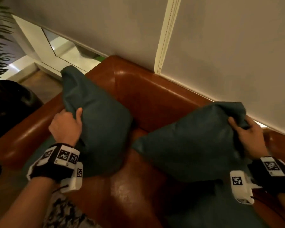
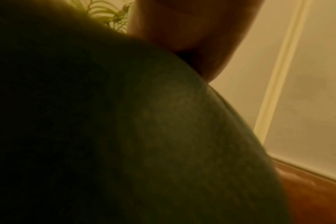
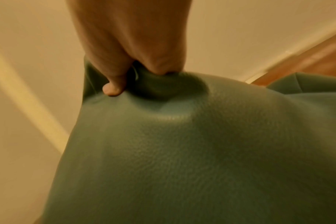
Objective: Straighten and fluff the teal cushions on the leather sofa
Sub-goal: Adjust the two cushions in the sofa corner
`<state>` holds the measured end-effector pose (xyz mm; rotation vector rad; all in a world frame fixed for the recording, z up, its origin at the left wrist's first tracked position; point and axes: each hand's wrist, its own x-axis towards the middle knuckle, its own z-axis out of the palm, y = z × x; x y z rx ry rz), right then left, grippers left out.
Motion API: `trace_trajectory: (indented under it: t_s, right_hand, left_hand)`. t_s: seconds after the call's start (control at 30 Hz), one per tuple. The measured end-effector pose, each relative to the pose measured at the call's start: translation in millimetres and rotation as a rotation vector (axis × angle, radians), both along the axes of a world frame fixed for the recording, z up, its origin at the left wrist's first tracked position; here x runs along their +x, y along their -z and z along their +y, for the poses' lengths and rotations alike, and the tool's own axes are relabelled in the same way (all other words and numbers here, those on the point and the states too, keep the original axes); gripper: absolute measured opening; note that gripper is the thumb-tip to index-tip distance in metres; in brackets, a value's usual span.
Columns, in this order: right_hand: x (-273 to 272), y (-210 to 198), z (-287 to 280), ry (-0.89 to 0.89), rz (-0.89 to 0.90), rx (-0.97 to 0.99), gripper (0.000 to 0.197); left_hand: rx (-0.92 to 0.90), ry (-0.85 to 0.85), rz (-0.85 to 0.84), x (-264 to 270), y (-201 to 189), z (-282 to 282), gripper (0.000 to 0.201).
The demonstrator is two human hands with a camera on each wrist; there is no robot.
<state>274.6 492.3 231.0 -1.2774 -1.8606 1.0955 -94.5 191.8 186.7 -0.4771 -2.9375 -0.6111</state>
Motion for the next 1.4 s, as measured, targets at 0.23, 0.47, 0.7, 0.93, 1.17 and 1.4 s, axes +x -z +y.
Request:
trace_trajectory:
  t_s: [0.23,0.47,0.7,0.93,1.17,1.4]
  right_hand:
    - [43,72,18,0.329,0.008,-0.291,0.054]
    - [30,78,38,0.331,-0.184,0.085,0.102]
    - [-18,40,24,-0.087,-0.397,0.62,0.02]
    - [-150,22,5,-0.509,-0.823,0.55,0.072]
    - [-83,102,2,-0.415,-0.936,0.117,0.136]
    - [-77,93,14,-0.47,-1.063,0.349,0.081]
  left_hand:
    - [-0.327,0.153,-0.073,-14,42,31,0.07]
    - [-0.372,0.081,-0.238,-19,77,25,0.09]
    - [-0.327,0.062,-0.26,-26,72,26,0.084]
    - [-0.261,0.061,-0.291,-22,72,30,0.095]
    - [-0.379,0.153,-0.316,-21,72,7,0.108]
    - [-0.495,0.164,-0.207,-10,66,14,0.076]
